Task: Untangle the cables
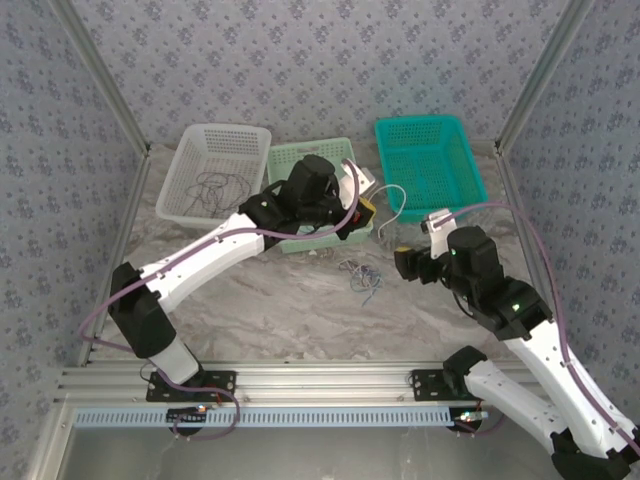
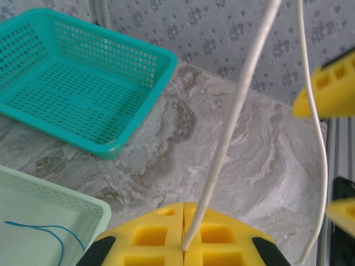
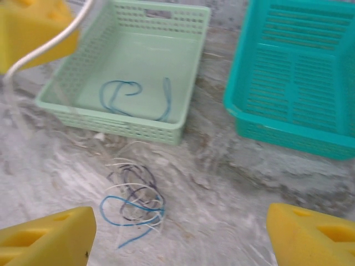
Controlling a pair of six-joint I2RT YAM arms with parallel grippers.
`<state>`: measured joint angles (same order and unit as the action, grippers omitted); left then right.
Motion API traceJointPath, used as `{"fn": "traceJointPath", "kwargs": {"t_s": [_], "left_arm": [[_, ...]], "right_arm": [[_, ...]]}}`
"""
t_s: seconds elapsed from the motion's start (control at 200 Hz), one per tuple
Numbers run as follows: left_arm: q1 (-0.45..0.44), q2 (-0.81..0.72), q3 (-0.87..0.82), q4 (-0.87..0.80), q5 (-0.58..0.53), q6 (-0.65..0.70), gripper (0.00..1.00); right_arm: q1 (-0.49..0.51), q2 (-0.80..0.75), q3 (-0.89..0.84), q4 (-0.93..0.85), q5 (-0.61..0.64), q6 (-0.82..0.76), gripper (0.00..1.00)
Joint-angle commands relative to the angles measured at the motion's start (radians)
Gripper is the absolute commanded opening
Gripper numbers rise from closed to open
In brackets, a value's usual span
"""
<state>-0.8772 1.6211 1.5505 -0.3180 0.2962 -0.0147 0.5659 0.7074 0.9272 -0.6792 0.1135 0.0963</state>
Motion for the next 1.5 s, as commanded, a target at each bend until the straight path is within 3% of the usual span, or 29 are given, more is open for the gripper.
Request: {"fn": "traceJointPath", "kwargs": {"t_s": [0.0, 0.18, 0.515, 0.78, 1.039, 1.314, 1.494], "left_arm": [[0.004, -0.043, 0.055, 0.003, -0.031, -0.075, 0.0], [0.004, -0.053, 0.108, 0.014, -0.022, -0.124, 0.0], [-0.013, -0.088, 0.111, 0.098, 0.0, -0.199, 0.0], [-0.017, -0.119, 0.044, 0.14, 0.012, -0.238, 0.0], [-0.02, -0.127, -0.001, 0.242, 0.05, -0.324, 0.0], [-0.02, -0.136, 0.017, 0.357, 0.067, -0.387, 0.0], [-0.02, -0.151, 0.07, 0.345, 0.077, -0.376, 0.0]], "right_arm": [[0.029, 0.004, -0.051, 0.116, -0.091, 0.011, 0.83], [0.078, 0.035, -0.134, 0.267, -0.089, 0.061, 0.86], [0.148, 0.19, -0.184, 0.53, 0.022, 0.071, 0.9], [0.15, 0.261, -0.185, 0.606, 0.104, 0.061, 0.9], [0.155, 0.34, -0.209, 0.702, 0.101, 0.091, 0.83], [0.181, 0.45, -0.219, 0.685, 0.07, 0.138, 0.59], [0.2, 0.474, -0.254, 0.647, 0.088, 0.168, 0.56]]}}
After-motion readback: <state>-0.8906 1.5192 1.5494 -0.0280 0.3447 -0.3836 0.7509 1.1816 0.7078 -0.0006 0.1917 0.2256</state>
